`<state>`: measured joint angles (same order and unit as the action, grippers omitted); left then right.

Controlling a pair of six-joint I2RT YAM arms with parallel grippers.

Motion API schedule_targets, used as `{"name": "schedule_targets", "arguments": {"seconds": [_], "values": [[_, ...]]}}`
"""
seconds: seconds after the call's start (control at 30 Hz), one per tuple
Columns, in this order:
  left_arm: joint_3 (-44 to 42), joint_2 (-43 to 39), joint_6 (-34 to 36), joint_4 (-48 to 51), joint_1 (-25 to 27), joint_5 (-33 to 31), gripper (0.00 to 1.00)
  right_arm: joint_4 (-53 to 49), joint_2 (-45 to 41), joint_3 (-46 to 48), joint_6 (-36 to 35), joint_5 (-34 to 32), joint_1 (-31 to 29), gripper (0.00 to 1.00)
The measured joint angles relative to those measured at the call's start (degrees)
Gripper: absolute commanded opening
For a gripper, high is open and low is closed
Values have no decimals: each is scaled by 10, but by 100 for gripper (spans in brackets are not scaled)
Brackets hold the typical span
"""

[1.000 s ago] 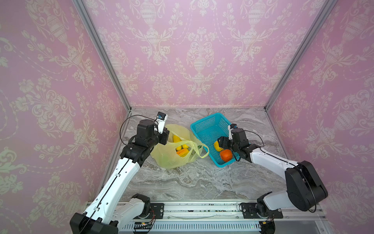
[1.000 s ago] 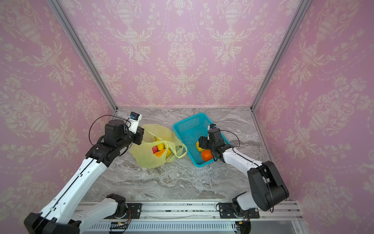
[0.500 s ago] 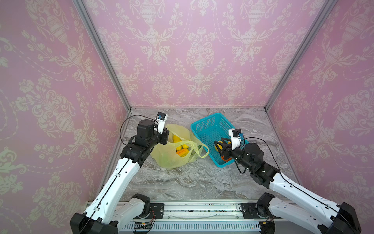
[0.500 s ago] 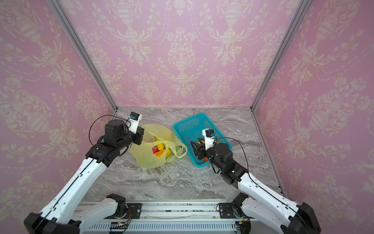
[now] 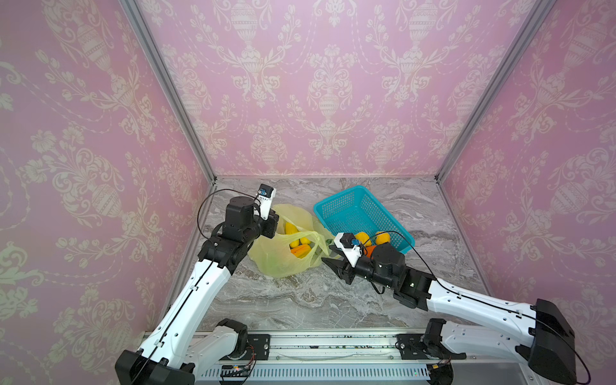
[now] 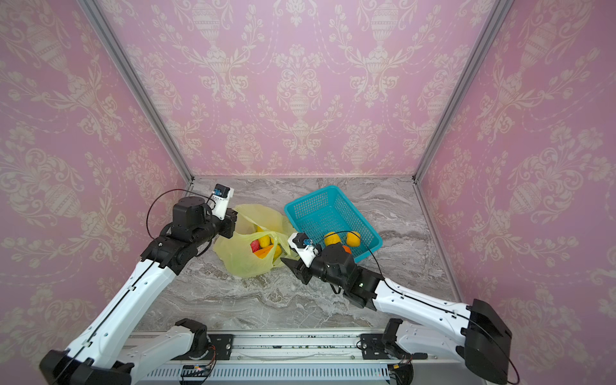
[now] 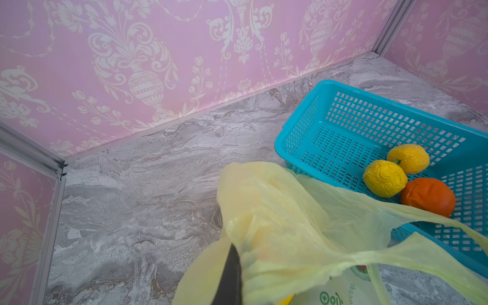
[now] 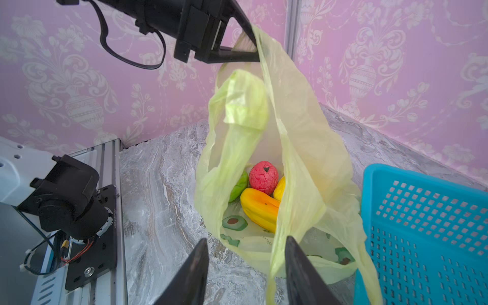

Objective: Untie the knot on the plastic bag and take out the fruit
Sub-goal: 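Move the open right gripper back over the bag mouth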

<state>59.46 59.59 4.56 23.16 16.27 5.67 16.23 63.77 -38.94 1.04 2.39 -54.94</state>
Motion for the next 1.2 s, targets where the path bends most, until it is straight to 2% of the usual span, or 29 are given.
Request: {"name": "schedule_targets", "arguments": {"seconds": [0.27,0.67,0.8,1.0,1.2], "values": [[0,0,0,0,0,0,0,-9,75,-19,-28,2,0,42],[0,0,0,0,0,0,0,-30,164,-91,-30,-18,0,37],[0,0,0,0,0,0,0,-32,165,-91,-30,-27,0,38],[0,0,0,0,0,0,0,-15,166,-82,-30,-54,8,27],[0,-5,0,0,0,0,0,-4,174,-76,-24,-74,38,23]]}}
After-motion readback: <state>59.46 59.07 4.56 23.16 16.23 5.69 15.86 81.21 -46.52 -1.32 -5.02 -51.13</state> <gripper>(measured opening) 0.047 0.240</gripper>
